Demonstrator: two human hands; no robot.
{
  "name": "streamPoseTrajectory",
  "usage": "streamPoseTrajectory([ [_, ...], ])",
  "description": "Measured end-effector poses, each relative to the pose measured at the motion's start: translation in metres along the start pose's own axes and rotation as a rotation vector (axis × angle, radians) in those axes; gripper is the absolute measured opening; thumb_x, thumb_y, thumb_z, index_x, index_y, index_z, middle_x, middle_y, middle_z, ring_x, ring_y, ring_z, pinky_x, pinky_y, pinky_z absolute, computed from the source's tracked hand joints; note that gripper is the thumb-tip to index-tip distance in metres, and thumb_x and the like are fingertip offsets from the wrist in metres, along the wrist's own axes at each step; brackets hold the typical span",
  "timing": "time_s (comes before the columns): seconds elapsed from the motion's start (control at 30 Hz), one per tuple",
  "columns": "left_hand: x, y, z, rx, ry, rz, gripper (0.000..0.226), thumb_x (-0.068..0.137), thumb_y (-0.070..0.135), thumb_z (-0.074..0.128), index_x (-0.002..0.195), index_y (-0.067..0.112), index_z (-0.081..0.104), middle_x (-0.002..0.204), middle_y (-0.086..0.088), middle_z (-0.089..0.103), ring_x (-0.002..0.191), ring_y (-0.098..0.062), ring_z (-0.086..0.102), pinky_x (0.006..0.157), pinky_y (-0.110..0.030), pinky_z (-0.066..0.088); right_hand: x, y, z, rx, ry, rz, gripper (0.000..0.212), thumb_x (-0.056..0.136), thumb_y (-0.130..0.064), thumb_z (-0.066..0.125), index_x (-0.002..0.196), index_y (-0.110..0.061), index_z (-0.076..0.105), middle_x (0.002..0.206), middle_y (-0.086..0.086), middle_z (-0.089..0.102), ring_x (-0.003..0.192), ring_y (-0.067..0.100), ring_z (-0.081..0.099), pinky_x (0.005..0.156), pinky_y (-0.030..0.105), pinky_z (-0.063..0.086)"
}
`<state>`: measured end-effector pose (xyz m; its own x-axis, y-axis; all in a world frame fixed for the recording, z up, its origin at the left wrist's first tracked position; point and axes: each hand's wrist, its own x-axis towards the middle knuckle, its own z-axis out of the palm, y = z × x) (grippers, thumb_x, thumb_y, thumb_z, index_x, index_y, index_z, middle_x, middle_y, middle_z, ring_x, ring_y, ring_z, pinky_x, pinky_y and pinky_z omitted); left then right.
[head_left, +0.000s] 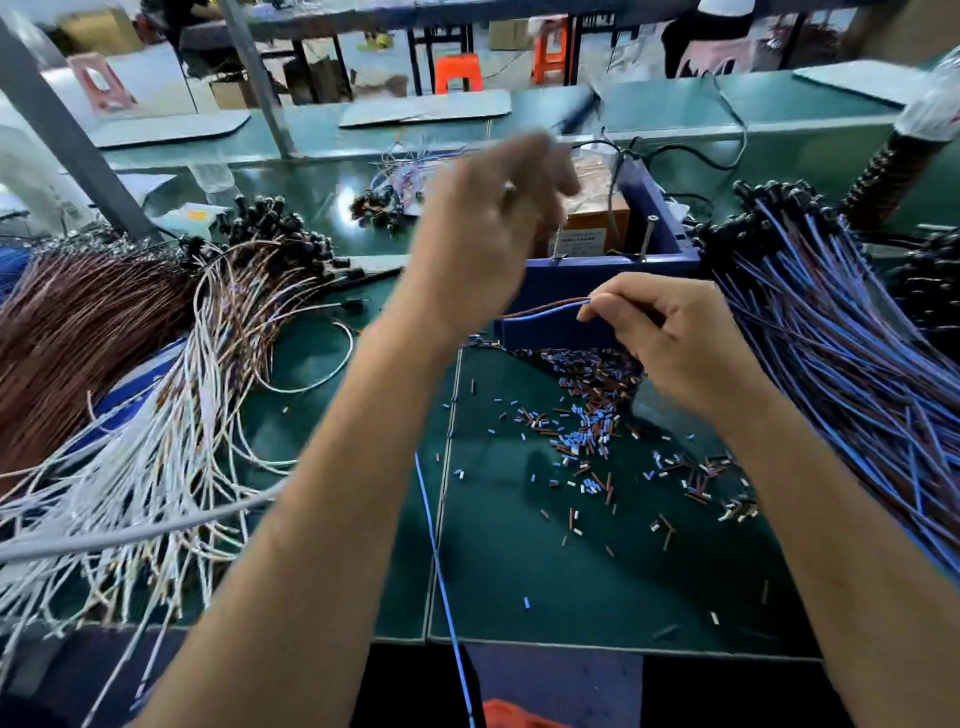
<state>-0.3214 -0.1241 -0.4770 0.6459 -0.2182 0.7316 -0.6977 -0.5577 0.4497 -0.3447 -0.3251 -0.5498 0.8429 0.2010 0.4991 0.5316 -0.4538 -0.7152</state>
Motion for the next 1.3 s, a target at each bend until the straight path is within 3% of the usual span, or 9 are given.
streamPoseTrajectory([
  [0.07, -0.019, 0.012, 0.02, 0.023, -0.165, 0.035, 0.022, 0.105, 0.015, 0.055, 0.095, 0.004, 0.072, 0.087, -0.006, 0.07, 0.08, -0.026, 0.065, 0.071, -0.038, 0.051, -0.004, 0.004, -0.002, 0.006, 0.007, -0.013, 0.02, 0.105, -0.019, 0.062, 0.093, -0.01, 0.076, 0.056, -0.017, 0.05, 0.05, 0.004, 0.041, 0.054, 0.016, 0.03],
  [0.13, -0.032, 0.018, 0.039, 0.064, -0.189, 0.034, 0.026, 0.106, 0.018, 0.055, 0.096, 0.0, 0.071, 0.095, -0.008, 0.069, 0.087, -0.029, 0.064, 0.076, -0.044, 0.051, -0.009, 0.006, 0.0, -0.059, 0.053, -0.038, 0.018, 0.103, -0.014, 0.064, 0.095, -0.006, 0.078, 0.063, -0.029, 0.059, 0.057, -0.004, 0.054, 0.059, 0.008, 0.035],
  [0.27, -0.038, 0.013, 0.041, 0.118, 0.001, 0.075, 0.027, 0.107, 0.019, 0.054, 0.084, 0.007, 0.061, 0.081, 0.006, 0.051, 0.069, -0.017, 0.046, 0.062, -0.035, 0.041, -0.015, 0.008, 0.003, -0.058, 0.146, -0.026, 0.016, 0.102, -0.019, 0.068, 0.096, -0.009, 0.079, 0.06, -0.011, 0.06, 0.053, 0.008, 0.054, 0.055, 0.023, 0.041],
  [0.33, -0.042, 0.01, 0.045, 0.124, -0.068, 0.077, 0.03, 0.108, 0.023, 0.053, 0.083, 0.006, 0.058, 0.077, 0.003, 0.053, 0.068, -0.024, 0.051, 0.061, -0.04, 0.044, -0.014, 0.008, 0.003, -0.001, 0.14, -0.018, 0.017, 0.103, -0.02, 0.066, 0.096, -0.01, 0.079, 0.061, -0.01, 0.06, 0.054, 0.007, 0.052, 0.055, 0.025, 0.041],
  [0.47, -0.057, -0.004, 0.05, 0.133, -0.247, 0.006, 0.037, 0.109, 0.033, 0.045, 0.089, 0.005, 0.058, 0.071, -0.004, 0.065, 0.07, -0.036, 0.063, 0.062, -0.048, 0.049, -0.016, 0.01, 0.006, 0.013, 0.093, -0.025, 0.015, 0.1, -0.022, 0.069, 0.092, -0.015, 0.079, 0.062, -0.019, 0.064, 0.057, 0.002, 0.057, 0.059, 0.015, 0.041],
  [0.8, -0.07, -0.028, 0.045, 0.059, -0.11, -0.036, 0.033, 0.104, 0.024, 0.06, 0.074, 0.012, 0.054, 0.06, 0.007, 0.044, 0.057, -0.017, 0.04, 0.055, -0.04, 0.037, -0.015, 0.028, 0.001, 0.417, 0.223, 0.358, 0.018, 0.092, -0.021, 0.08, 0.078, -0.012, 0.076, 0.068, 0.009, 0.075, 0.045, 0.012, 0.056, 0.041, 0.022, 0.044],
  [0.97, -0.072, -0.028, 0.048, -0.028, -0.144, -0.052, 0.011, 0.096, 0.02, 0.074, 0.09, 0.011, 0.076, 0.071, 0.009, 0.057, 0.063, -0.012, 0.052, 0.059, -0.028, 0.039, -0.016, 0.023, 0.005, 0.466, 0.145, 0.35, 0.021, 0.094, -0.02, 0.077, 0.074, -0.013, 0.075, 0.066, 0.012, 0.074, 0.044, 0.014, 0.058, 0.039, 0.022, 0.046],
  [1.1, -0.07, -0.031, 0.044, -0.105, -0.121, -0.095, 0.012, 0.094, 0.015, 0.075, 0.086, 0.006, 0.078, 0.069, 0.003, 0.059, 0.062, -0.014, 0.054, 0.058, -0.028, 0.039, -0.016, 0.024, 0.004, 0.48, 0.109, 0.381, 0.025, 0.096, -0.024, 0.075, 0.077, -0.008, 0.074, 0.064, 0.011, 0.072, 0.044, 0.014, 0.059, 0.039, 0.021, 0.044],
  [1.3, -0.073, -0.028, 0.042, -0.262, -0.246, -0.253, 0.012, 0.092, 0.014, 0.075, 0.083, 0.007, 0.079, 0.064, -0.001, 0.064, 0.056, -0.003, 0.047, 0.055, -0.021, 0.035, -0.016, 0.027, -0.004, 0.465, 0.073, 0.353, 0.029, 0.096, -0.03, 0.074, 0.076, -0.009, 0.073, 0.06, 0.007, 0.068, 0.044, 0.012, 0.054, 0.039, 0.02, 0.039],
])
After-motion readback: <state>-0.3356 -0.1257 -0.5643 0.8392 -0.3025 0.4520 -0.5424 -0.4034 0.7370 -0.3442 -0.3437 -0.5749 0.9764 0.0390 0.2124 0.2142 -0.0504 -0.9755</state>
